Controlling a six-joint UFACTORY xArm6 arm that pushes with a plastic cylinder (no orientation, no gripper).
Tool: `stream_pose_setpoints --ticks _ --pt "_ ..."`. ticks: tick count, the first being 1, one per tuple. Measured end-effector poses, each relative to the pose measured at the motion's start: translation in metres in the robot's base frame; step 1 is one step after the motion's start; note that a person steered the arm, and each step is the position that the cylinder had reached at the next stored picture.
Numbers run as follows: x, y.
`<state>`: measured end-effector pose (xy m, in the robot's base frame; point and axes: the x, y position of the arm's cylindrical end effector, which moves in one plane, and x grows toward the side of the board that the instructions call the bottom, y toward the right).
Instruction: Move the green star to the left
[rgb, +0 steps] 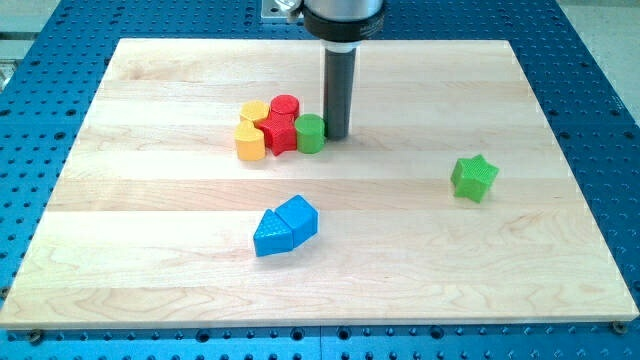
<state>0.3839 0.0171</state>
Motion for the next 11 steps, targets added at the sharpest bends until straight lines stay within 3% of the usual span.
stream_pose_setpoints --ticks 3,4,5,6,8,11 --pt "-0.021 0.159" --pt "0.019 0.219" --pt "0.066 0.237" --pt "0.087 0.204" --pt "0.087 0.124" --pt "0.096 0.103"
